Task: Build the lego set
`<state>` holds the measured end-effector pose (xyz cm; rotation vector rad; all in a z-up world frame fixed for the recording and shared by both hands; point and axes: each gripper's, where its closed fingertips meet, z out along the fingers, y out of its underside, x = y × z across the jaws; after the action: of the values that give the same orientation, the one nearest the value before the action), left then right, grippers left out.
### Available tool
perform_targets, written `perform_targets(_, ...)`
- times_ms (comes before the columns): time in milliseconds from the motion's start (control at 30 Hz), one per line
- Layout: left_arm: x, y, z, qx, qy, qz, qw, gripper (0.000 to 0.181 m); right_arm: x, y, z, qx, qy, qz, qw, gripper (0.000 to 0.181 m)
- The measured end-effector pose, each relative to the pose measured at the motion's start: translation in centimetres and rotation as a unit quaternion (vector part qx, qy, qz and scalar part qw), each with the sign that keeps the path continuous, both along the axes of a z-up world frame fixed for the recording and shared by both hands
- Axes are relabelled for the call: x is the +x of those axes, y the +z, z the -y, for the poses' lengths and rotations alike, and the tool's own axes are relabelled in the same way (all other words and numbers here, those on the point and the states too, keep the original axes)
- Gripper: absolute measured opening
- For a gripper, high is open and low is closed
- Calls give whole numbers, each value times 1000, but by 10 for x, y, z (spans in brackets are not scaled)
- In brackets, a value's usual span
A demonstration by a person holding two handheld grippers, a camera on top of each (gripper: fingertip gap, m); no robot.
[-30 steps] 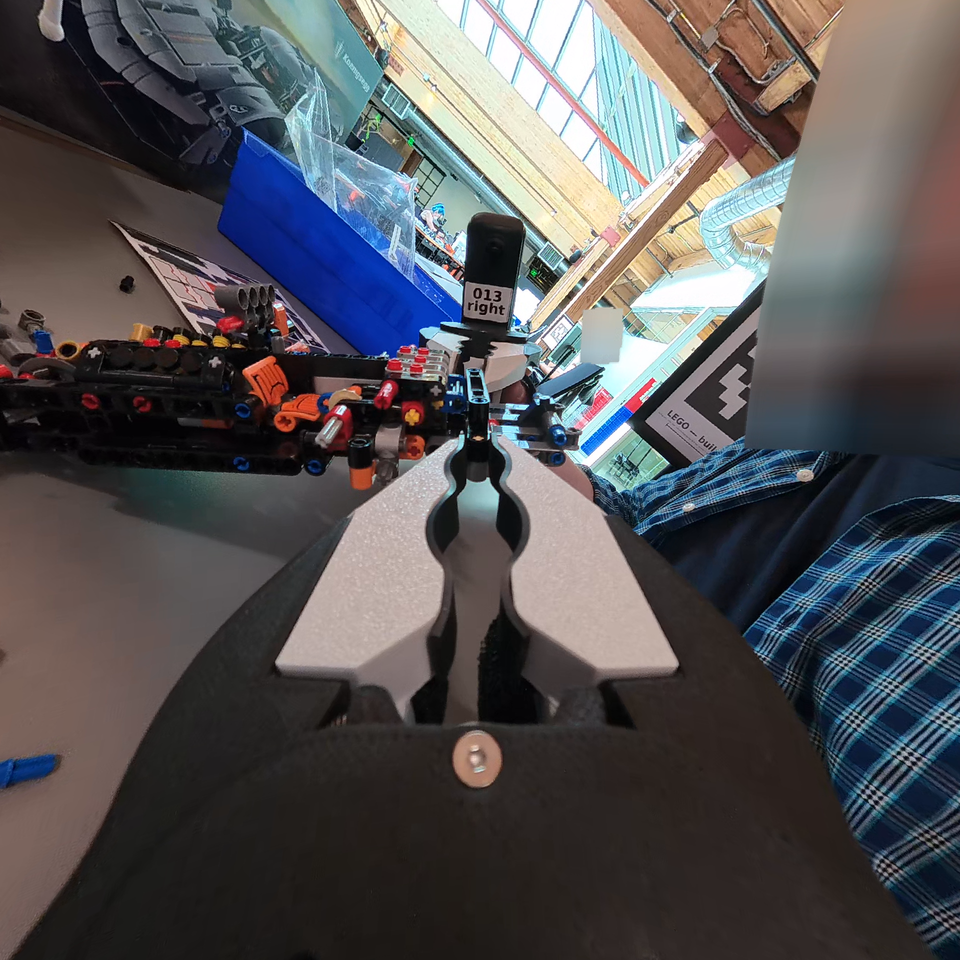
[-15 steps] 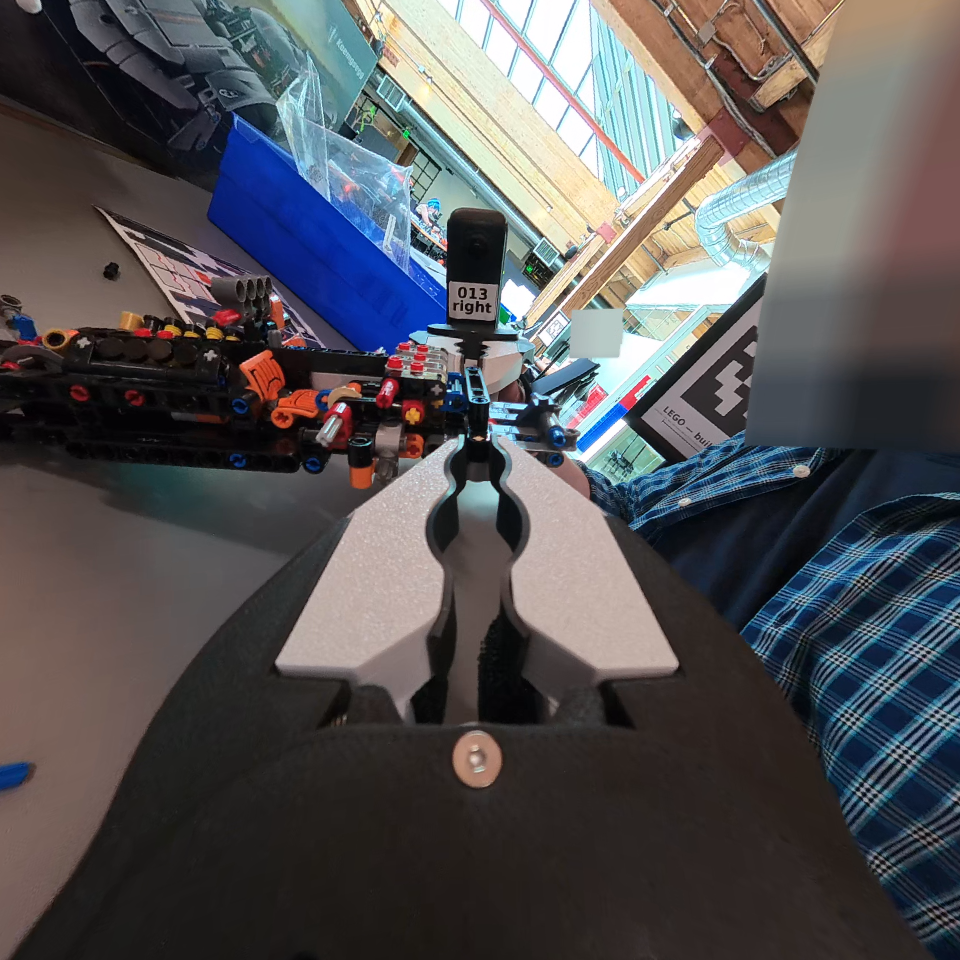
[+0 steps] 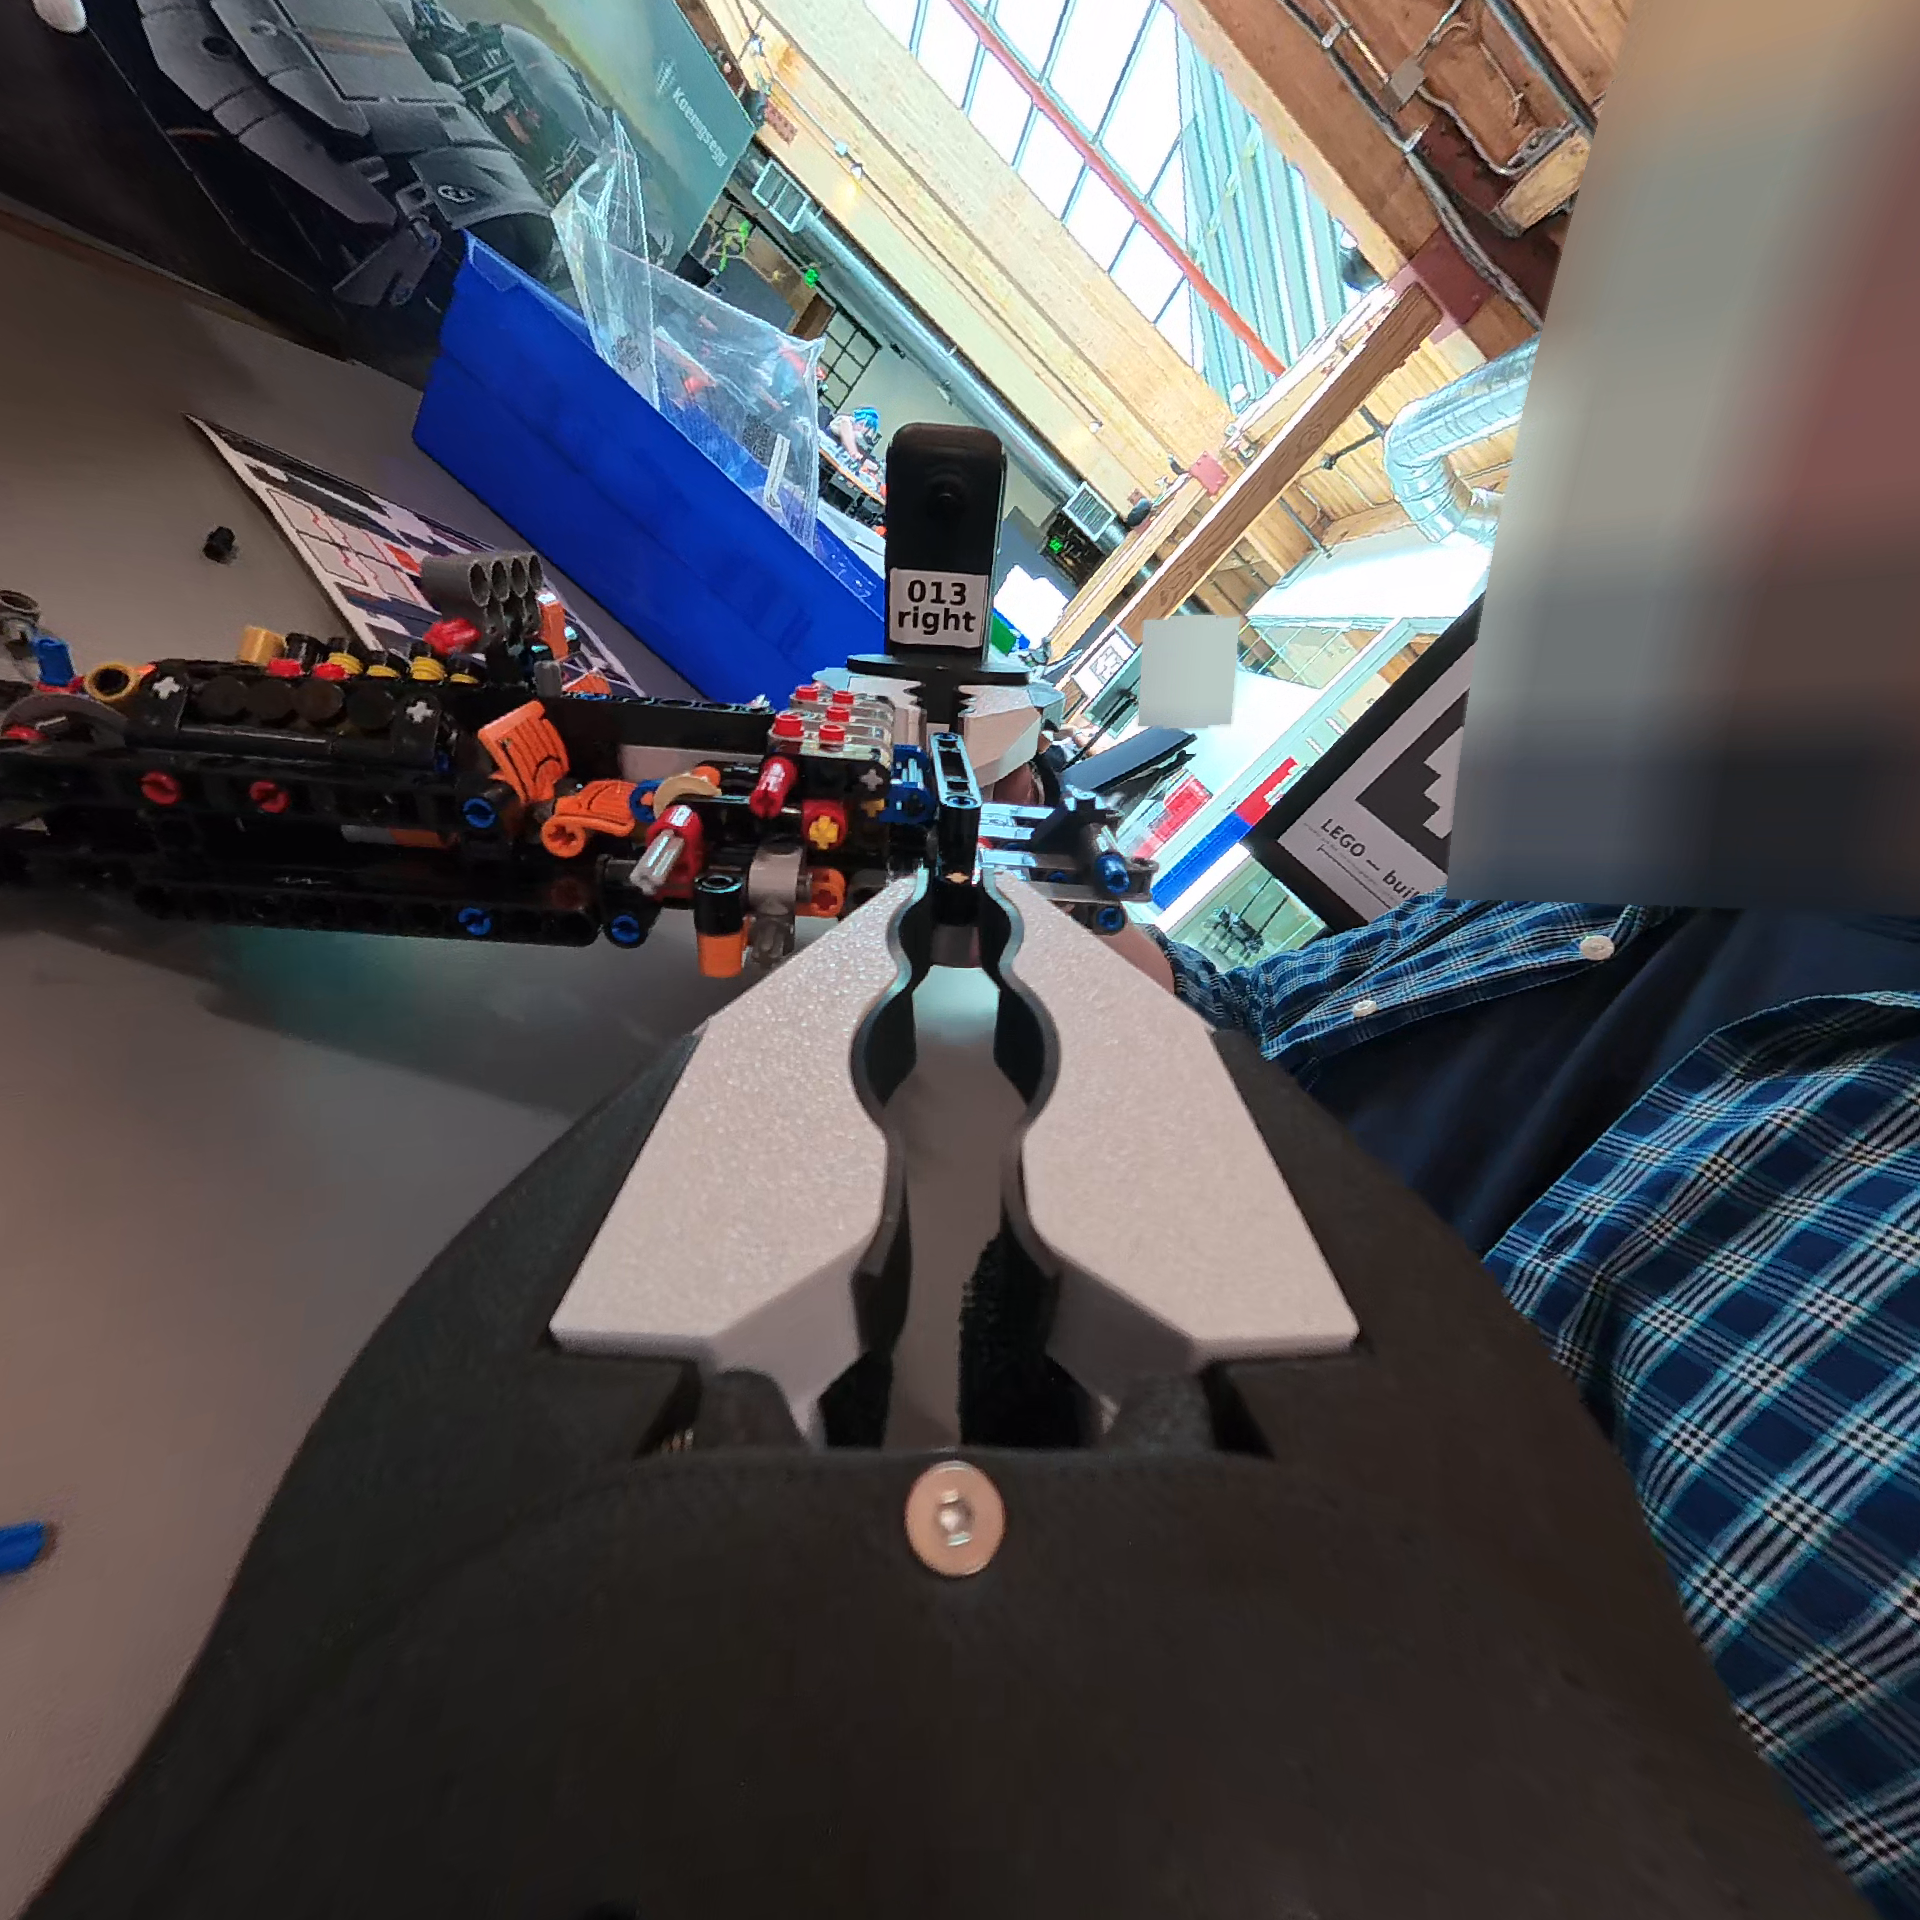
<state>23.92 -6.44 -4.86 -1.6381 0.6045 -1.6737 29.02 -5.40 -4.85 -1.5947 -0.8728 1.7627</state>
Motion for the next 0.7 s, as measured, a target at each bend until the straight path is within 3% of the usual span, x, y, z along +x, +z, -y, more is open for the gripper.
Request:
perform_targets(333,-1,0,0,12,9,-17,1000,16,-2,-3,1,5,0,11,1000,5)
perform_targets(700,-2,-6,1,11,9,-34,999,13,-2,-4,1,5,0,13,1000,5)
